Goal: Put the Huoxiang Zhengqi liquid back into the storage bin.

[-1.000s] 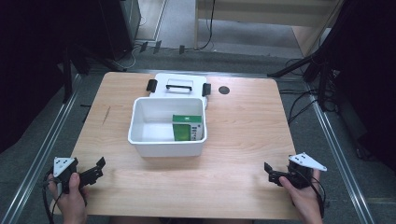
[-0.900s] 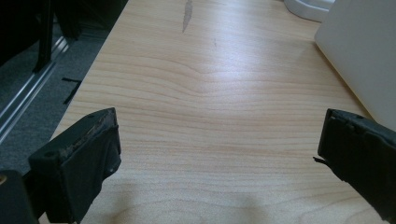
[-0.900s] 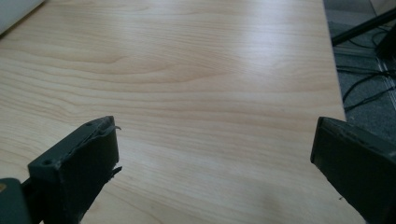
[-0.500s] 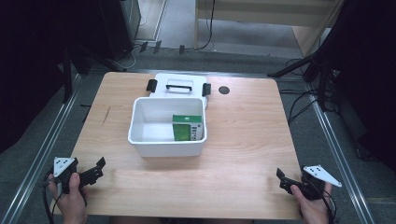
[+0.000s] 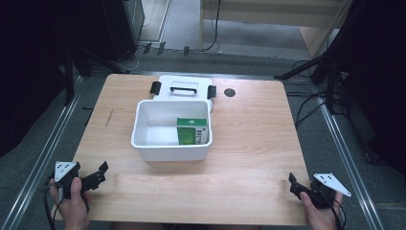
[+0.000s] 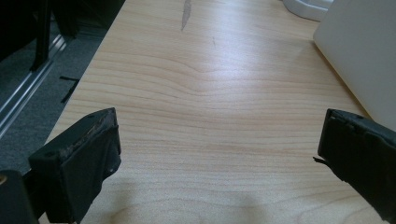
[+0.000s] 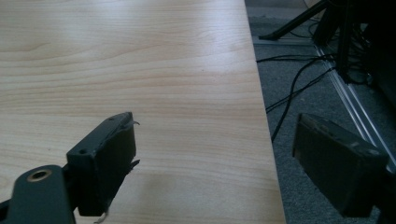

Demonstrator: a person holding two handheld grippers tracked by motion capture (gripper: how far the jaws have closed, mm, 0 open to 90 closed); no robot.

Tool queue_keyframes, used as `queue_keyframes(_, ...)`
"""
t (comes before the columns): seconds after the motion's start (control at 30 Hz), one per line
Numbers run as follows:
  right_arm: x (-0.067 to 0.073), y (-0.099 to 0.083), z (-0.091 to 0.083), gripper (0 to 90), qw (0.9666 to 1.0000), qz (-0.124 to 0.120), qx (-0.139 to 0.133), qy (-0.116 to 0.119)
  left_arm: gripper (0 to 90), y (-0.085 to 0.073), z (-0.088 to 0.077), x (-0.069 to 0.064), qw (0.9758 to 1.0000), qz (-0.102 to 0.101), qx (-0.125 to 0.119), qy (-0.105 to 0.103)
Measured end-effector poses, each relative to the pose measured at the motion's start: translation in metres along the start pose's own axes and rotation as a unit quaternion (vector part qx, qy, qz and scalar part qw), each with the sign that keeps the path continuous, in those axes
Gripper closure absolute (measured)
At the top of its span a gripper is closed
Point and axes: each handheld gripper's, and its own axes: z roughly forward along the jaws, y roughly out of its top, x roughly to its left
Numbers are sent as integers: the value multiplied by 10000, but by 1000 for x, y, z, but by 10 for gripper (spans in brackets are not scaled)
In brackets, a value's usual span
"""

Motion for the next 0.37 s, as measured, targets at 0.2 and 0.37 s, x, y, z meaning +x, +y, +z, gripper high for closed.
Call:
queue_keyframes(0.2,2,0,1,136,9999,-11,105,127,0,0,0,0,10000,-15,6,-17)
queue_keyframes(0.37,5,1,3,136,9998,-58,212,-26,0,0,0,0,10000,-20,30,-20)
